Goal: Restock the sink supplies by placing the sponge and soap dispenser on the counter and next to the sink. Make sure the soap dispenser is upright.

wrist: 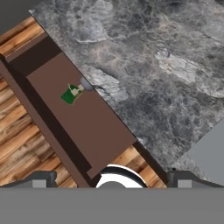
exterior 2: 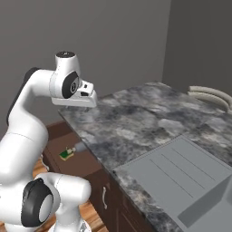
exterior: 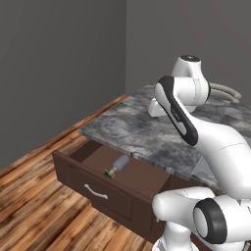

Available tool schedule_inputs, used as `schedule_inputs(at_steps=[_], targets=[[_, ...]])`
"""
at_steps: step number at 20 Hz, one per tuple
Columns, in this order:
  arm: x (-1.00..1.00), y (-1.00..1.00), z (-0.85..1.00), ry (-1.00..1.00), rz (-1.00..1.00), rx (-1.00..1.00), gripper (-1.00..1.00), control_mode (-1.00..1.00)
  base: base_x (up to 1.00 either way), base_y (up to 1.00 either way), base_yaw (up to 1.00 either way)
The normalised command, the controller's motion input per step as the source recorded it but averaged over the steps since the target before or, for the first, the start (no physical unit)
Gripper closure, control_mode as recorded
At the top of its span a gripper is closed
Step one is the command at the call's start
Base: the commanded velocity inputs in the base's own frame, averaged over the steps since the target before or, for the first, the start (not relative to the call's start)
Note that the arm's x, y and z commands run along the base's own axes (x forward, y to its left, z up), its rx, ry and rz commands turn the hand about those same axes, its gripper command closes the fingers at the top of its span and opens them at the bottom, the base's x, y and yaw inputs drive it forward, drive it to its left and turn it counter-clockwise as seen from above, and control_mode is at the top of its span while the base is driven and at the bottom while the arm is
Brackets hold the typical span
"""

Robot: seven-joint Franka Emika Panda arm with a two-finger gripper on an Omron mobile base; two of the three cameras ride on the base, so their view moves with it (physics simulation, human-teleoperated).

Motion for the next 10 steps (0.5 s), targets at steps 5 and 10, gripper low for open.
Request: schedule_inputs(at_steps=[5, 10], targets=[[0.0, 0.0, 0.0, 0.0, 0.0, 0.0, -1.0, 1.0, 0.05, -0.18, 0.02], [0.0, 0.0, 0.0, 0.0, 0.0, 0.0, -1.0, 1.0, 0.12, -0.3, 0.07]])
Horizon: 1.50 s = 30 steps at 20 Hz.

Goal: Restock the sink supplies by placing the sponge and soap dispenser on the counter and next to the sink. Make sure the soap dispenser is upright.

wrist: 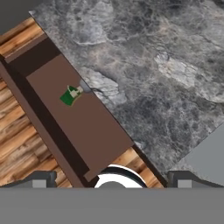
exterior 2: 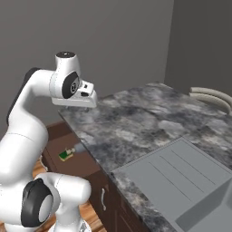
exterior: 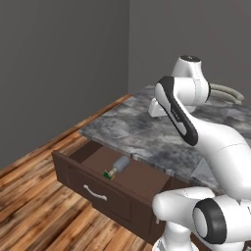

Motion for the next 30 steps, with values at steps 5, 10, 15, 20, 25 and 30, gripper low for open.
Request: schedule_inputs(at_steps=[5, 10, 15, 20, 25, 30], targets=[[0.0, 0.0, 0.0, 0.0, 0.0, 0.0, -1.0, -1.0, 0.0, -0.03, 0.0], [-0.06, 0.27, -0.37, 0.08, -0.05, 0.0, -1.0, -1.0, 0.0, 0.0, 0.0], [0.24, 1.0, -1.0, 0.26, -0.27, 0.0, -1.0, -1.0, 0.0, 0.0, 0.0], [0.26, 1.0, -0.99, 0.21, -0.3, 0.01, -1.0, -1.0, 0.0, 0.0, 0.0], [0.01, 0.82, -0.72, 0.04, -0.31, 0.05, -1.0, -1.0, 0.0, 0.0, 0.0], [0.29, 0.45, -0.5, 0.11, -0.27, 0.0, -1.0, -1.0, 0.0, 0.0, 0.0]])
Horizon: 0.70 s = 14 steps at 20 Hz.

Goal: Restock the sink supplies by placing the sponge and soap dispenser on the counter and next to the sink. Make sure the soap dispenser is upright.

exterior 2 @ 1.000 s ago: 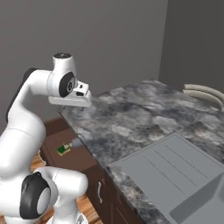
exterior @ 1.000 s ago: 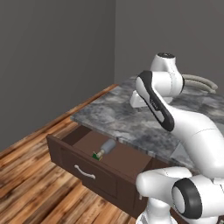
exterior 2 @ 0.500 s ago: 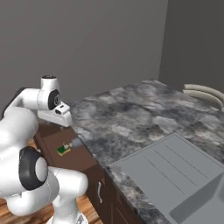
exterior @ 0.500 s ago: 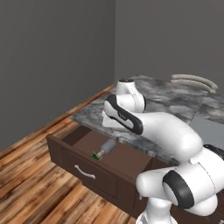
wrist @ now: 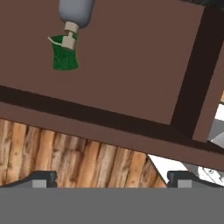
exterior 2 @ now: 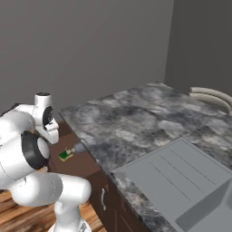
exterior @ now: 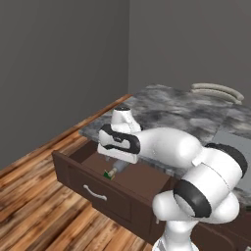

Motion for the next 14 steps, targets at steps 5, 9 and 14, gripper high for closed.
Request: schedule_inputs(at_steps=[5, 9, 14], targets=[[0.39, 0.02, -0.29, 0.11, -0.11, 0.0, -1.0, -1.0, 0.0, 0.0, 0.0], [0.25, 0.0, -0.14, 0.02, -0.06, 0.0, -1.0, -1.0, 0.0, 0.0, 0.0], [0.22, 0.0, -0.43, 0.02, 0.0, 0.0, -1.0, -1.0, 0.0, 0.0, 0.0]])
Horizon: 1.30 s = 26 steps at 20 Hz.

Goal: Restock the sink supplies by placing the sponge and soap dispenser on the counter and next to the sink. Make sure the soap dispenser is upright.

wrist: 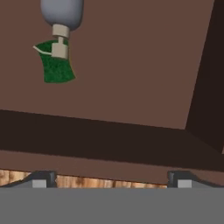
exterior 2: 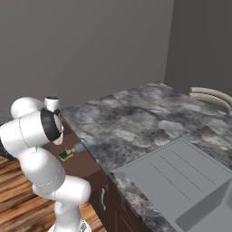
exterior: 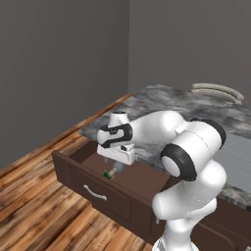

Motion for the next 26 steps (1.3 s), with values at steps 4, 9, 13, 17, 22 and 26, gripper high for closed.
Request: schedule_inputs(at_steps=[4, 9, 13, 17, 22, 26], targets=[[0.11, 0.0, -0.49, 0.0, 0.0, 0.02, -1.0, -1.0, 0.0, 0.0, 0.0], [0.09, 0.0, -0.48, 0.0, 0.0, 0.01, -1.0, -1.0, 0.0, 0.0, 0.0], [0.13, 0.05, -0.44, 0.0, 0.0, 0.0, -1.0, -1.0, 0.0, 0.0, 0.0], [0.01, 0.03, -0.44, 0.0, 0.0, 0.0, -1.0, -1.0, 0.0, 0.0, 0.0], [0.0, 0.17, -0.43, 0.0, 0.0, 0.01, -1.0, -1.0, 0.0, 0.0, 0.0], [-0.16, 0.35, -0.28, 0.0, 0.0, 0.0, -1.0, -1.0, 0.0, 0.0, 0.0]])
